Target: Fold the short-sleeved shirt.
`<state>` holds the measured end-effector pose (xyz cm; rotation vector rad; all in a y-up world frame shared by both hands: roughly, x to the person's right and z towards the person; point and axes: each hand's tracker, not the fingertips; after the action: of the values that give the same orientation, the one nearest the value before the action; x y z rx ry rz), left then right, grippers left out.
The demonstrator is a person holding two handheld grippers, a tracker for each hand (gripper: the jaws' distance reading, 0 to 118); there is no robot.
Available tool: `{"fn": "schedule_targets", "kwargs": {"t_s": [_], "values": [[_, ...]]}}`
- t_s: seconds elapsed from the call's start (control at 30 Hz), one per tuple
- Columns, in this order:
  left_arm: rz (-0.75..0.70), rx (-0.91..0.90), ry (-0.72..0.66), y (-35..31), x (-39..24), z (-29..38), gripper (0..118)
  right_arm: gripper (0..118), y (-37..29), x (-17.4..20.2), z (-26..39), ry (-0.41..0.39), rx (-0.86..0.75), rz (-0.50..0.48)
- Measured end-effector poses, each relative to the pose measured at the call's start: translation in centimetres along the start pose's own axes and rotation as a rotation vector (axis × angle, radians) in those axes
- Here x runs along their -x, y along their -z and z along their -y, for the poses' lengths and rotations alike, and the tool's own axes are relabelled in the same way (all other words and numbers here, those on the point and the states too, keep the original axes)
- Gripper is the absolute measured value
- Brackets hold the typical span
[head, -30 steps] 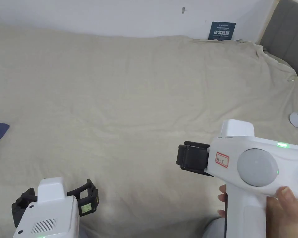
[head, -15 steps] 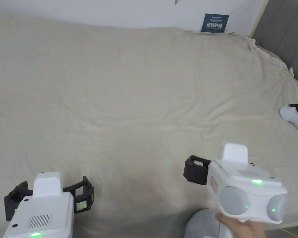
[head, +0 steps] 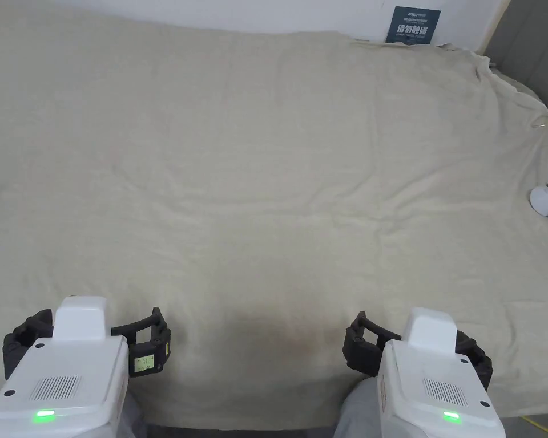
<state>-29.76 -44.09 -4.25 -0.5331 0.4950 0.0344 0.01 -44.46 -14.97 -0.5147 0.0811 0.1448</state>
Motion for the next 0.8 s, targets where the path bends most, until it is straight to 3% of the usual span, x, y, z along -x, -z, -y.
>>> {"fn": "schedule_targets", "kwargs": {"t_s": [0.2,0.8], "values": [[-0.012,0.004,0.014,0.0,-0.2,0.1,118,114,-0.1,-0.4,-0.1,0.022,0.012,0.023],[-0.029,-0.013,0.019,-0.5,0.1,0.4,118,114,-1.2,0.2,-0.6,-0.01,0.017,0.064]]}}
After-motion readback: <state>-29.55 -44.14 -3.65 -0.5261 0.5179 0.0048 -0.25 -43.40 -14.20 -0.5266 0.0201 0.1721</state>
